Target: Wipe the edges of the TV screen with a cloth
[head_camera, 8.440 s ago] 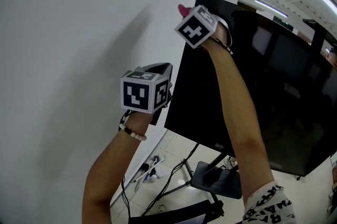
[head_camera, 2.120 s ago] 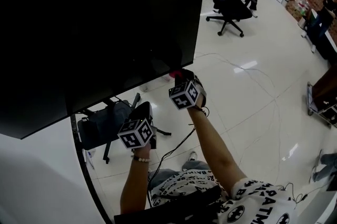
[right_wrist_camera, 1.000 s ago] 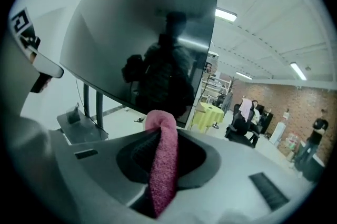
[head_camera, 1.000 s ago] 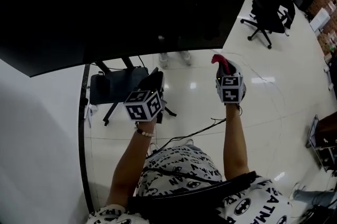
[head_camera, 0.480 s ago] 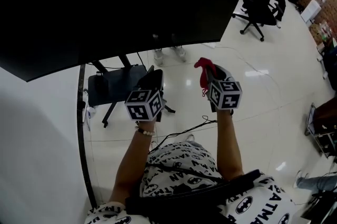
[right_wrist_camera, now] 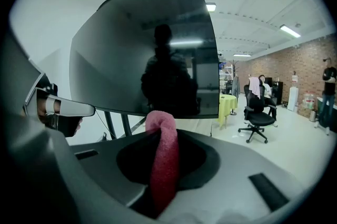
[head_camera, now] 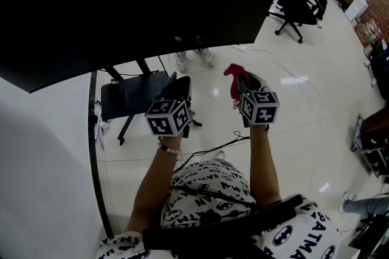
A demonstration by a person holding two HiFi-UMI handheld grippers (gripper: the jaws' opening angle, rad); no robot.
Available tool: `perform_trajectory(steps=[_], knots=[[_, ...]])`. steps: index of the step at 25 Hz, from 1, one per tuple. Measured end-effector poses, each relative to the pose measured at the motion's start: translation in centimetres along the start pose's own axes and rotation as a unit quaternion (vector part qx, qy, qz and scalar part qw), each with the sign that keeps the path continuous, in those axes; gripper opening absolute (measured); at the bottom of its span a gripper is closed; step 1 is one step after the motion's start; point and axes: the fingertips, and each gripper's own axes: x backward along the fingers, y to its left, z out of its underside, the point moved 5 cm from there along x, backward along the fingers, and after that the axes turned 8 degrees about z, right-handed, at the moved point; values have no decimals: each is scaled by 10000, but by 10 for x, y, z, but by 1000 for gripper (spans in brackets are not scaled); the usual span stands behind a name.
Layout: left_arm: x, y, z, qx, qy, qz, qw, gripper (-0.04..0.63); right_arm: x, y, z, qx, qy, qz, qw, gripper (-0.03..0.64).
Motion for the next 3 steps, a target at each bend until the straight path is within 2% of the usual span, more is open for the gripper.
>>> perform_trajectory(steps=[3], knots=[[1,1,-1,2,-13,19,10000,-11,0,3,-1,29,-15,2,10000,66]])
